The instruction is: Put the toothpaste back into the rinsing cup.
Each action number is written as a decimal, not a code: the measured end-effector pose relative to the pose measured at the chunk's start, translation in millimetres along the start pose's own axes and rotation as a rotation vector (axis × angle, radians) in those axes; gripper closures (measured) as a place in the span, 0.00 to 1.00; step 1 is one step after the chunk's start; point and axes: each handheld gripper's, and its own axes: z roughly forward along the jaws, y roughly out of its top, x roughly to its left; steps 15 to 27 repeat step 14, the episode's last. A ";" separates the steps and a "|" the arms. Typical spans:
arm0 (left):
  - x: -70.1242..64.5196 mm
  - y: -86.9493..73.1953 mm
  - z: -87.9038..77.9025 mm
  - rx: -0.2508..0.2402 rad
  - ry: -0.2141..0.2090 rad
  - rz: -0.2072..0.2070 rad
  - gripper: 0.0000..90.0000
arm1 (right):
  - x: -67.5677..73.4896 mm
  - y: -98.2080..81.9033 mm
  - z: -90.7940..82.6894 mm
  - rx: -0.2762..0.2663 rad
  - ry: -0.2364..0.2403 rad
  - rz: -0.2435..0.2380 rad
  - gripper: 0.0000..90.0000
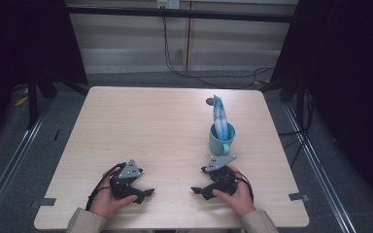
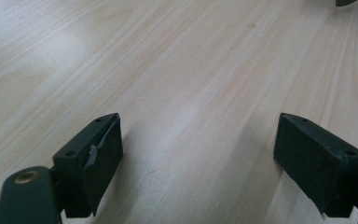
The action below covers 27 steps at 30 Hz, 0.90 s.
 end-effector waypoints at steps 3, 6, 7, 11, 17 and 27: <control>0.0 0.0 0.0 0.000 0.000 0.000 0.17 | 1.7 -0.5 0.5 0.003 -0.011 -0.015 0.16; 0.0 0.0 0.0 0.000 0.000 0.001 0.17 | 3.2 -2.1 1.0 0.002 -0.023 -0.040 0.16; 0.0 0.0 0.0 0.000 0.000 0.001 0.17 | 3.7 -2.1 1.1 0.004 -0.029 -0.050 0.16; 0.0 0.0 0.0 0.000 0.000 0.000 0.17 | 4.1 -2.2 1.3 0.007 -0.031 -0.056 0.15; 0.0 -0.1 0.1 -0.002 0.000 0.000 0.17 | 4.0 -2.2 1.4 0.007 -0.029 -0.056 0.15; 0.0 -0.1 0.1 -0.002 0.000 0.000 0.17 | 4.0 -2.2 1.4 0.007 -0.029 -0.056 0.15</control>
